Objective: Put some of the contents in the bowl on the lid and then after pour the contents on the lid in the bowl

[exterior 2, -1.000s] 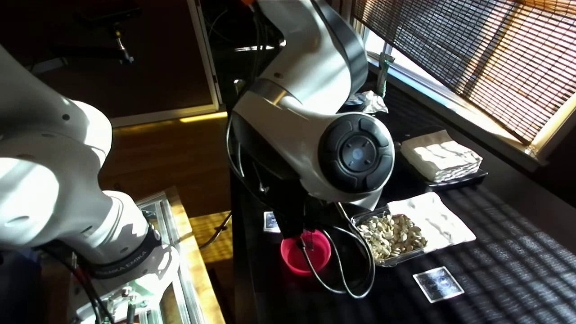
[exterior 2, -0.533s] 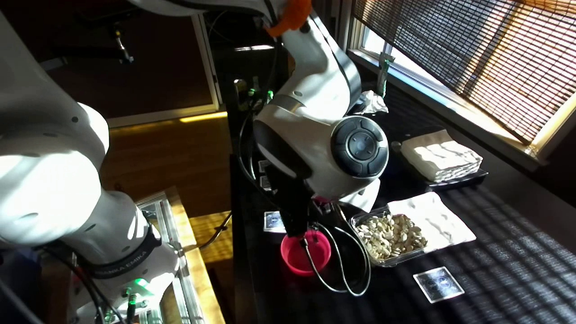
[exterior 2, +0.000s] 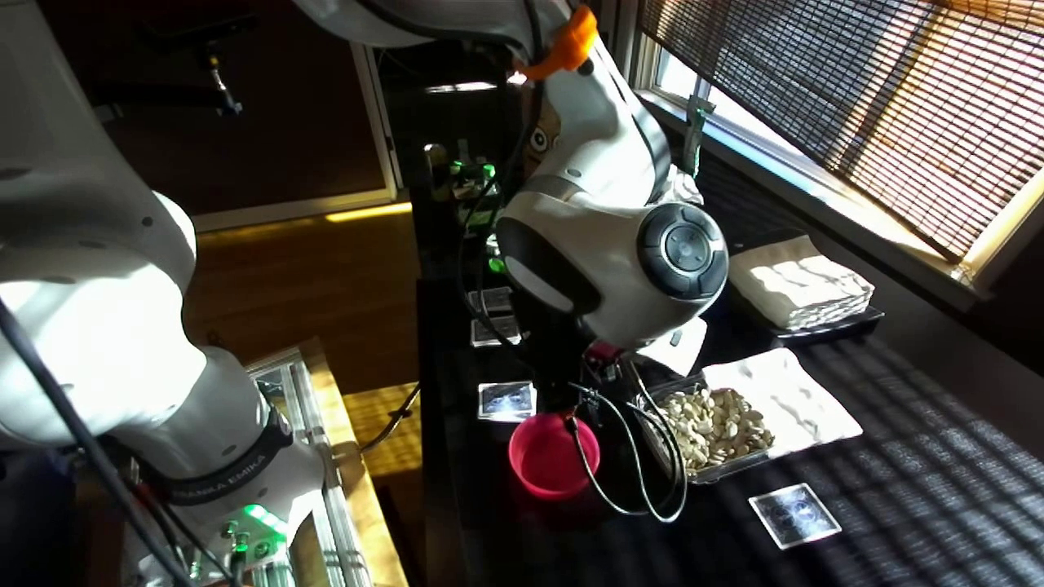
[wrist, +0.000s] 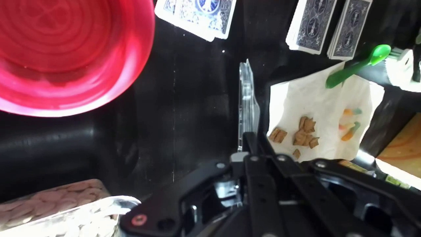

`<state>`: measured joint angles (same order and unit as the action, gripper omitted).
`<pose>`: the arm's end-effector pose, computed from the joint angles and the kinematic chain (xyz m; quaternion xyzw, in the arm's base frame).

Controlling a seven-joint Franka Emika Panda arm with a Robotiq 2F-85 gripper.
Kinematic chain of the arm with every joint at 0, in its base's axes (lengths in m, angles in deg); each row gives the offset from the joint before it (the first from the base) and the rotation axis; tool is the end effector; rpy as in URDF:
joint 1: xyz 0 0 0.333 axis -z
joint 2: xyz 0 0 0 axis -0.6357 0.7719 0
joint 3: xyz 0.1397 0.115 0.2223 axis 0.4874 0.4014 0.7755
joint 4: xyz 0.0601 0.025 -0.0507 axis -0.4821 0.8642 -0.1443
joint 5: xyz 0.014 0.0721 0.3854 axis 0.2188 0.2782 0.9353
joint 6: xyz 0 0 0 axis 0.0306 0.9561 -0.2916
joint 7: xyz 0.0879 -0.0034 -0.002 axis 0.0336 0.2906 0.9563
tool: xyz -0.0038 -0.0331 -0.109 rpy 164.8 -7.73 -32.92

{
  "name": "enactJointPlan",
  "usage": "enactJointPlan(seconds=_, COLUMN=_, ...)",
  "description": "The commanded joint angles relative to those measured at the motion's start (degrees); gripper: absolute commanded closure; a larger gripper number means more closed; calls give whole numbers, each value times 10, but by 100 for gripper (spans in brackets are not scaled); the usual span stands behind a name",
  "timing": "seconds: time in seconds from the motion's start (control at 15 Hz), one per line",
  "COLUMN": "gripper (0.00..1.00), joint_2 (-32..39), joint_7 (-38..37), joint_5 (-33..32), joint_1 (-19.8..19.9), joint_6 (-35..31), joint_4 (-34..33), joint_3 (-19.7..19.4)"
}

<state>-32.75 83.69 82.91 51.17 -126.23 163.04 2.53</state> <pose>0.4109 -0.1605 0.1895 -0.9570 0.1104 -0.0715 0.2585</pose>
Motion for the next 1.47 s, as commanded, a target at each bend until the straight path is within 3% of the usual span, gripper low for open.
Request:
enactJointPlan(seconds=0.0, gripper=100, joint_2=31, joint_7=-23, joint_5=11, joint_1=-2, joint_6=-16, joint_4=-33, joint_3=12)
enactJointPlan(seconds=0.13, gripper=95, joint_2=41, joint_7=-35, joint_5=11, joint_1=-2, joint_6=-19, joint_4=-43, joint_3=16)
enactJointPlan(seconds=0.2, gripper=72, joint_2=46, joint_7=-44, joint_5=10, joint_1=-3, joint_6=-25, joint_4=-47, joint_3=18)
enactJointPlan(seconds=0.33, gripper=69, joint_2=52, joint_7=-57, joint_5=7, joint_1=-1, joint_6=-30, joint_4=-53, joint_3=21)
enactJointPlan(seconds=1.0, gripper=1, joint_2=8, joint_7=-122, joint_5=-19, joint_1=-18, joint_6=-200, joint_4=-12, joint_3=18)
enactJointPlan(seconds=1.4, gripper=0, joint_2=-82, joint_7=-111, joint_5=-73, joint_1=-34, joint_6=-250, joint_4=66, joint_3=20)
